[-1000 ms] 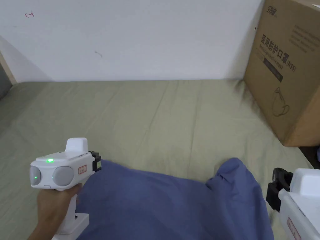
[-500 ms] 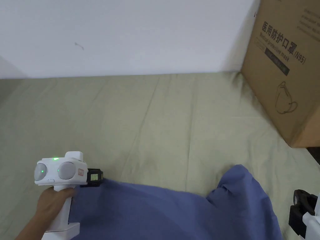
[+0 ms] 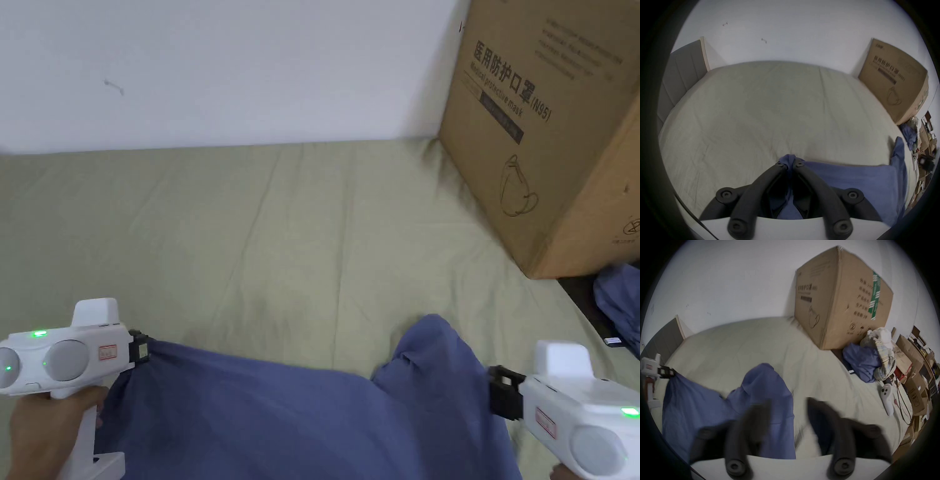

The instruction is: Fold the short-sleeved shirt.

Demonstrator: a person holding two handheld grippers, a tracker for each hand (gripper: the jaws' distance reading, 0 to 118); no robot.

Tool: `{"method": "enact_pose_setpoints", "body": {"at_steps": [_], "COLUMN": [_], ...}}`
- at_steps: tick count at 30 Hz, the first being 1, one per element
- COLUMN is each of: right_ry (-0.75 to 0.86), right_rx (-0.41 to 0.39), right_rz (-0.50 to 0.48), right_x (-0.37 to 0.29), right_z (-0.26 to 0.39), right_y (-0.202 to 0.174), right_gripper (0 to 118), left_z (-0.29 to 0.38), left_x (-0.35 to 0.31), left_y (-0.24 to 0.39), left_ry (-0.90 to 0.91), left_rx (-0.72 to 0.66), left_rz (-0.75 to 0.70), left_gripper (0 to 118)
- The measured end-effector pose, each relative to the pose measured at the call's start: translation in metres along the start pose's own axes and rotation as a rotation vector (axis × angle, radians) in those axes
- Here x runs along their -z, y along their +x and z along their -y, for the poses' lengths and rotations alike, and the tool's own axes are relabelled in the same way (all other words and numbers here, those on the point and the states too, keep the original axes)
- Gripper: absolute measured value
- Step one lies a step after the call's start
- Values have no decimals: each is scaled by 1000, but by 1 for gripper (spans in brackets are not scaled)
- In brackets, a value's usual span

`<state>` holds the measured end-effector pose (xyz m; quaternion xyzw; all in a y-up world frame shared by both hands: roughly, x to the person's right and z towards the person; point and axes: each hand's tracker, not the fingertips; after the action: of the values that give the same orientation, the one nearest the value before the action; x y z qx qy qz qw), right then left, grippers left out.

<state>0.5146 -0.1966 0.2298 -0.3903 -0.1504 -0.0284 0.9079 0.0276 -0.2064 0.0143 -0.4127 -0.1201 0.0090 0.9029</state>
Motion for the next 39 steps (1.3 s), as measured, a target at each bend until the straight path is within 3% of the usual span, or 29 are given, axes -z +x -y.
{"method": "enact_pose_setpoints", "body": {"at_steps": [1, 2, 7, 8, 10, 12, 13, 14, 16, 20, 30, 39], "right_ry": [-10, -11, -175, -201, -264, -256, -233, -231, -223, -147, 146, 436], "right_rx": [-13, -21, -79, -76, -86, -85, -94, -111, -159, -132, -104, -81], "right_rz": [5, 11, 18, 20, 27, -12, 7, 13, 19, 1, -92, -171], "right_x": [11, 20, 76, 85, 100, 102, 95, 91, 81, 57, -83, -180], "right_z": [-1, -2, 0, 2, 9, 14, 13, 12, 12, 8, -39, -134], "right_y": [-1, -2, -9, -11, -14, -18, -22, -26, -32, -20, -6, -24], "right_gripper": [89, 92, 86, 78, 51, 34, 15, 15, 3, 2, 2, 2], "left_z": [1, 2, 4, 3, 5, 6, 8, 10, 13, 21, 26, -40], "left_x": [-9, -19, -59, -63, -71, -74, -77, -79, -81, -95, -157, -242], "left_y": [-1, -1, 2, 3, 3, 1, 1, 1, -2, -4, -17, -32], "left_ry": [13, 29, 72, 75, 80, 80, 80, 81, 83, 78, 144, 337], "left_rx": [6, 8, 12, 11, 8, 5, 4, 5, 3, -35, -66, -41], "left_rz": [6, 13, 12, 13, 15, 17, 18, 16, 14, 33, 3, -69], "left_gripper": [3, 3, 3, 3, 3, 3, 3, 3, 3, 2, 2, 2]}}
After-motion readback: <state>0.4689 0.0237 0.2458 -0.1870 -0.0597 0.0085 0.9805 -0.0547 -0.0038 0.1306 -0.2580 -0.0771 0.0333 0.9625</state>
